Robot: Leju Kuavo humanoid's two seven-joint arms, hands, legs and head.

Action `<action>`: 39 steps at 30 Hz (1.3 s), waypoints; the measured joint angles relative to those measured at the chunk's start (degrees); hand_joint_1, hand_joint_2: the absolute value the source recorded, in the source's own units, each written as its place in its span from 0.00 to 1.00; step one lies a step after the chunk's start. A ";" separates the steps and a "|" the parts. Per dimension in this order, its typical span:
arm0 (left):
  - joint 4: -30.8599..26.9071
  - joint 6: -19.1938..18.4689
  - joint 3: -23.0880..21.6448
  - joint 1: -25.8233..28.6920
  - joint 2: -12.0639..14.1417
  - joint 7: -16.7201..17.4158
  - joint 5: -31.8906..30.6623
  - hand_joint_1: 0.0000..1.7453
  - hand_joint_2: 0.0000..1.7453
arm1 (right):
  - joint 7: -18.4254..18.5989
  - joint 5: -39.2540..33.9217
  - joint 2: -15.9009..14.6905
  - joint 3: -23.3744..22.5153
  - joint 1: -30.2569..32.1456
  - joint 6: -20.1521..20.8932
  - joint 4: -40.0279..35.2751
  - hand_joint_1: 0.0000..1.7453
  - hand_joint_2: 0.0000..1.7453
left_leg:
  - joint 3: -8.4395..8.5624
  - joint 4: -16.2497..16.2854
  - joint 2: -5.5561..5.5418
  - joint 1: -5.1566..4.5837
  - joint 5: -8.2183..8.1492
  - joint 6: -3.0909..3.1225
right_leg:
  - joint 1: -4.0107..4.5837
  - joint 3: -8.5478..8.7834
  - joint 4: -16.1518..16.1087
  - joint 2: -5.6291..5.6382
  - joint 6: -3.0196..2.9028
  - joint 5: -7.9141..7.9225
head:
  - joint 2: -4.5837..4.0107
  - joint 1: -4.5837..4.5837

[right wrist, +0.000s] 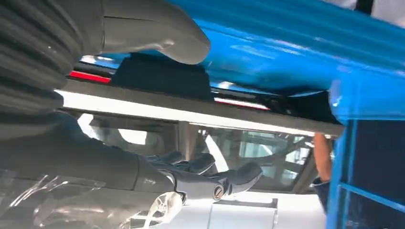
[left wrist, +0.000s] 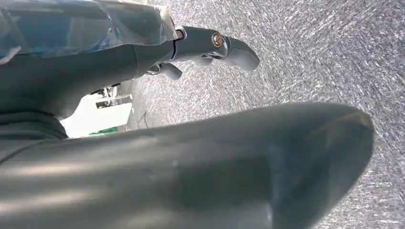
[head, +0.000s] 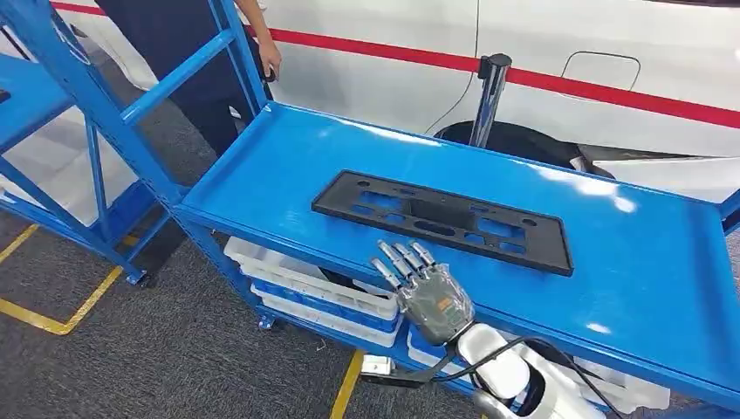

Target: Take the parts from the cabinet and place them on the table.

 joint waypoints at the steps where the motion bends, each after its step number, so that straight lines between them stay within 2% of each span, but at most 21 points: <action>1: 0.00 0.00 0.00 0.00 0.00 0.00 0.02 0.00 0.00 | 0.26 -0.15 -0.22 -0.35 0.00 -0.20 0.15 0.00 1.00 | 0.00 0.00 0.00 0.00 0.00 0.00 | 0.00 0.00 0.00 0.00 0.00 0.00 | 0.02 0.00; 19: 0.00 -0.09 0.00 -0.03 0.02 -0.02 0.04 0.00 0.00 | 2.32 -1.57 -4.35 -6.58 -0.18 -1.07 0.46 0.00 1.00 | 0.00 0.01 0.00 0.00 0.00 0.00 | -0.01 0.00 0.00 0.00 0.00 0.00 | 0.02 0.00; 39: 0.00 -0.22 0.00 -0.51 0.02 -0.02 0.02 0.00 0.00 | 2.56 -2.03 -5.27 -7.41 -0.18 -0.79 0.61 0.00 1.00 | 0.00 0.01 0.00 0.00 0.00 0.00 | -0.01 0.00 0.00 0.00 0.00 0.00 | 0.02 0.00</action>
